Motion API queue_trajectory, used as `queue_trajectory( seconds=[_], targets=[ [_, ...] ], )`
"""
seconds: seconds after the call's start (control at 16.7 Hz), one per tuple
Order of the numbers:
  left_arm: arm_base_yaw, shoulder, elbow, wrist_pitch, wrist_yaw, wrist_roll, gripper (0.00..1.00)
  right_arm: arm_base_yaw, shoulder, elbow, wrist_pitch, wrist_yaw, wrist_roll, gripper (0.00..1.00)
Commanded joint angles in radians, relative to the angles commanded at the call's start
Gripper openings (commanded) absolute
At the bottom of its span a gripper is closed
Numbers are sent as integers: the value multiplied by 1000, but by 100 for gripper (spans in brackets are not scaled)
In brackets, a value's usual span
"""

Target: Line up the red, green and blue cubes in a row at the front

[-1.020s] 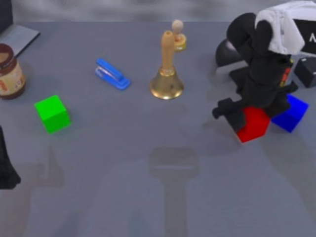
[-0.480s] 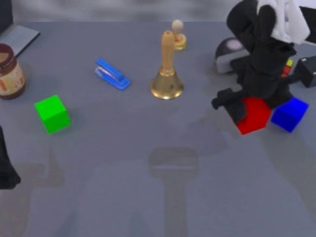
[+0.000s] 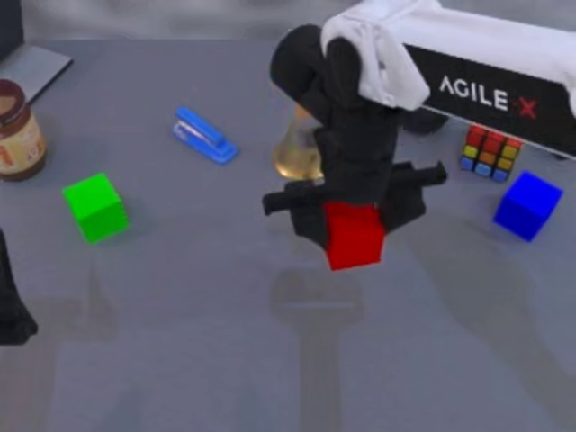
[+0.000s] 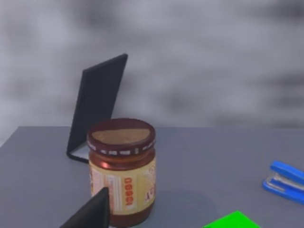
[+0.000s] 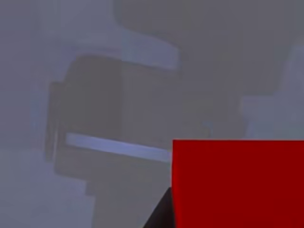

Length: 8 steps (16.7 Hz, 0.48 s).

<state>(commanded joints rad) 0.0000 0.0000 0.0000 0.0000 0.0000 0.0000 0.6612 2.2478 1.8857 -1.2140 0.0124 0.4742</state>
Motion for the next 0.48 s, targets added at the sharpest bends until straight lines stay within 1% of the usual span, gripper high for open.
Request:
queue_trajectory(
  seconds=[0.24,0.36,0.48],
  targets=[
    [0,0,0,0,0,0,100,174,64,127,-70,5,312,0],
    [0,0,0,0,0,0,100,245,82,176,-94,8,423,0],
    [0,0,0,0,0,0,100,293,89,208,-108,10,491,0]
  ],
)
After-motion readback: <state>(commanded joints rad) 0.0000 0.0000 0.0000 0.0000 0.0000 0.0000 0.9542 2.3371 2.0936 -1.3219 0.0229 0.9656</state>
